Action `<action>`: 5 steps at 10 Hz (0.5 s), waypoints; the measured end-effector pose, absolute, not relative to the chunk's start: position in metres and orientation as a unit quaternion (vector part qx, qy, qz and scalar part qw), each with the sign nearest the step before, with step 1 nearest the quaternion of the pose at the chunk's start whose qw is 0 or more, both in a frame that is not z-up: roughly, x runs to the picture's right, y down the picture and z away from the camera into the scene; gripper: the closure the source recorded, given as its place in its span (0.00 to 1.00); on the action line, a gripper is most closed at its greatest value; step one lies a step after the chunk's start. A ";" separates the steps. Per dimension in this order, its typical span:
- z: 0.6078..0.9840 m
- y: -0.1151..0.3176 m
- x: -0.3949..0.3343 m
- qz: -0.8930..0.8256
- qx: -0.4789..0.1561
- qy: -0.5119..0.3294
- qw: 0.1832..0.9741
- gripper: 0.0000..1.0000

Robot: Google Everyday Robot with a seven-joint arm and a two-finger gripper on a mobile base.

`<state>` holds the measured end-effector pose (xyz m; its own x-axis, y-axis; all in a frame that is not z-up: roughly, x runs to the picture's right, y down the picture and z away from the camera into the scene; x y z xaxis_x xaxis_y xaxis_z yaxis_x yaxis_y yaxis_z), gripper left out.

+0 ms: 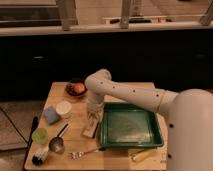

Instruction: Place eraser in table surface

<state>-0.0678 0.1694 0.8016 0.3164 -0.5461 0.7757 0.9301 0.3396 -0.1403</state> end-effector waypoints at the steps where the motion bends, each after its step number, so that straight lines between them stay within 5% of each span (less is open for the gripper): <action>1: 0.805 0.172 -0.070 -0.488 -0.306 -0.326 0.750 0.60; 5: 0.815 0.177 -0.070 -0.485 -0.310 -0.335 0.746 0.21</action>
<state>-0.0700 0.1774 0.8152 0.3056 -0.5166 0.7998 0.9312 0.3374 -0.1379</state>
